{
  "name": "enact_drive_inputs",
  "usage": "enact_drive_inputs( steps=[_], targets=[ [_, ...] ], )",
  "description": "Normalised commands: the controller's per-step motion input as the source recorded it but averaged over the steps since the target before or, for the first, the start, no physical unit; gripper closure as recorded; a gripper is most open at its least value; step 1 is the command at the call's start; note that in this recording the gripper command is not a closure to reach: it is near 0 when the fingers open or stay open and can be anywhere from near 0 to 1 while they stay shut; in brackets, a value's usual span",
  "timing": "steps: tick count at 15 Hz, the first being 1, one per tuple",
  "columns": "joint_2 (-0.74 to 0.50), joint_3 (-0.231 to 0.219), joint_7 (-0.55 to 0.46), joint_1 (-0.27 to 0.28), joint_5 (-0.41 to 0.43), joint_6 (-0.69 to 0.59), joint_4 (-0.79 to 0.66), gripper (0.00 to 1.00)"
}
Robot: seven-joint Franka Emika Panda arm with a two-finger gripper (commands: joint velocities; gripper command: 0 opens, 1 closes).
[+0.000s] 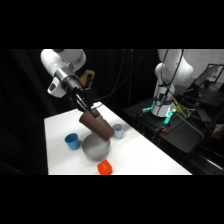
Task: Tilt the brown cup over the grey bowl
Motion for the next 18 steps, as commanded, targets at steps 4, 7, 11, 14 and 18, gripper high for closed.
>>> enact_drive_inputs(
  steps=[4, 7, 11, 14, 18],
  targets=[
    [-0.77, -0.015, 0.3, 0.293, -0.467, 0.65, -0.86, 0.11],
    [-0.74, 0.079, 0.37, 0.216, -0.5, 0.72, -0.96, 0.11],
    [-0.65, 0.115, 0.32, 0.148, -0.372, 0.68, -0.95, 0.11],
    [-0.46, 0.08, 0.23, 0.088, -0.228, 0.61, -0.7, 0.11],
    [-0.21, 0.042, 0.16, 0.049, -0.126, 0.58, -0.4, 0.11]
  ],
)
